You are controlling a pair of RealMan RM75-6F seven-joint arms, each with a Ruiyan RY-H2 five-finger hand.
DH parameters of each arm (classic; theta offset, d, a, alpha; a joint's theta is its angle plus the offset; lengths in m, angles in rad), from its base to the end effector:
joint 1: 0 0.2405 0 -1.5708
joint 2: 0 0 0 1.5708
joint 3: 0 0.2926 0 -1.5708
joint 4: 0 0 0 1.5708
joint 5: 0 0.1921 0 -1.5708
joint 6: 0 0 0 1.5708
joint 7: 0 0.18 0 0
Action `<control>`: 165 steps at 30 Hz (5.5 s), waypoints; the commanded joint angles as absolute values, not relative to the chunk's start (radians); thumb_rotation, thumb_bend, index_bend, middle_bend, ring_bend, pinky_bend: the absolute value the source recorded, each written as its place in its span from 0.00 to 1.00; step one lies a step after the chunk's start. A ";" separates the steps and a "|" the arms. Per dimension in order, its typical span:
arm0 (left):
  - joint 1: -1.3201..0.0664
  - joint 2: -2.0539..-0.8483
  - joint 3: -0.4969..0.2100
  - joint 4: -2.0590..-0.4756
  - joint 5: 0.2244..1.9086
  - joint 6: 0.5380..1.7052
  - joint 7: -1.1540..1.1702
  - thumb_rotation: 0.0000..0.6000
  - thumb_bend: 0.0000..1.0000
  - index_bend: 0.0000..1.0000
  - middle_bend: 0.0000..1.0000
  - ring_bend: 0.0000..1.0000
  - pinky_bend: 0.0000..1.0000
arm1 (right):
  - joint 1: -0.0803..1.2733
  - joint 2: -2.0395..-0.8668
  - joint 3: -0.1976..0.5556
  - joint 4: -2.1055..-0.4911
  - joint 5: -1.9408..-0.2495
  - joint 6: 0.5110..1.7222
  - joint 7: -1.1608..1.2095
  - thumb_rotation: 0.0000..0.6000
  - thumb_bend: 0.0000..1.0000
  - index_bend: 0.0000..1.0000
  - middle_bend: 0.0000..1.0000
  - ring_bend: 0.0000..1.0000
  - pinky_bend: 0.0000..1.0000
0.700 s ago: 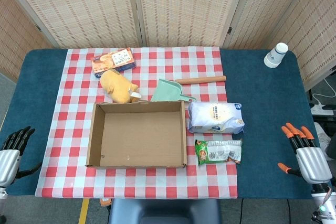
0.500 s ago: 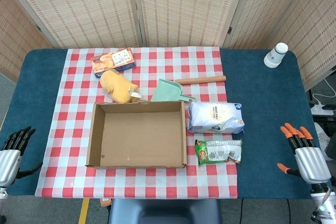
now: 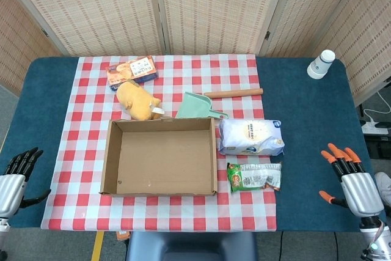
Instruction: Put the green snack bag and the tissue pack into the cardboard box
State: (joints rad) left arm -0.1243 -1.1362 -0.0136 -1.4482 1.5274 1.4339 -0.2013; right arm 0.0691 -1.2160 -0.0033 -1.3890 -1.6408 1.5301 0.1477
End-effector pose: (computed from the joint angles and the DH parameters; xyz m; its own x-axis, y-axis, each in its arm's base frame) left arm -0.3601 0.2274 0.1861 0.3507 0.0685 0.9340 0.9363 -0.0477 -0.3480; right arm -0.3525 -0.2036 0.1638 0.3842 -0.0273 0.9228 -0.9170 -0.1269 0.3781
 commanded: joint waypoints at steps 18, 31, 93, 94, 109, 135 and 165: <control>-0.118 -1.127 -0.010 -1.461 1.537 1.451 -0.210 1.00 0.20 0.00 0.00 0.00 0.07 | 0.190 -1.294 -0.051 -1.438 -1.707 1.325 -0.005 1.00 0.00 0.18 0.10 0.04 0.19; -0.123 -1.126 -0.010 -1.453 1.534 1.438 -0.229 1.00 0.20 0.00 0.00 0.00 0.08 | 0.275 -1.311 -0.009 -1.485 -1.634 1.202 -0.071 1.00 0.00 0.21 0.15 0.10 0.24; -0.129 -1.122 -0.012 -1.441 1.528 1.428 -0.272 1.00 0.20 0.00 0.00 0.00 0.08 | 0.353 -1.487 -0.008 -1.338 -1.526 1.137 -0.106 1.00 0.18 0.59 0.43 0.43 0.62; -0.129 -1.122 -0.012 -1.441 1.528 1.427 -0.273 1.00 0.20 0.00 0.00 0.00 0.08 | 0.353 -1.489 -0.007 -1.334 -1.529 1.143 -0.106 1.00 0.20 0.61 0.45 0.45 0.64; -0.129 -1.123 -0.011 -1.445 1.531 1.429 -0.266 1.00 0.20 0.00 0.00 0.00 0.08 | 0.334 -1.483 -0.013 -1.328 -1.577 1.236 -0.071 1.00 0.33 0.81 0.58 0.61 0.81; -0.125 -1.117 -0.010 -1.454 1.540 1.444 -0.266 1.00 0.20 0.00 0.00 0.00 0.07 | 0.320 -1.276 0.014 -1.716 -1.774 1.439 -0.280 1.00 0.37 0.85 0.62 0.65 0.85; -0.123 -1.113 -0.018 -1.430 1.519 1.437 -0.312 1.00 0.20 0.00 0.00 0.00 0.08 | 0.825 -1.535 0.328 -1.691 -1.296 0.816 -0.525 1.00 0.00 0.06 0.16 0.01 0.05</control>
State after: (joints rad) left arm -0.1230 -1.1135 -0.0180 -1.4305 1.5196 1.4373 -0.3117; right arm 0.7759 -1.5455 0.3006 -1.6708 -1.4453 0.9219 -0.4695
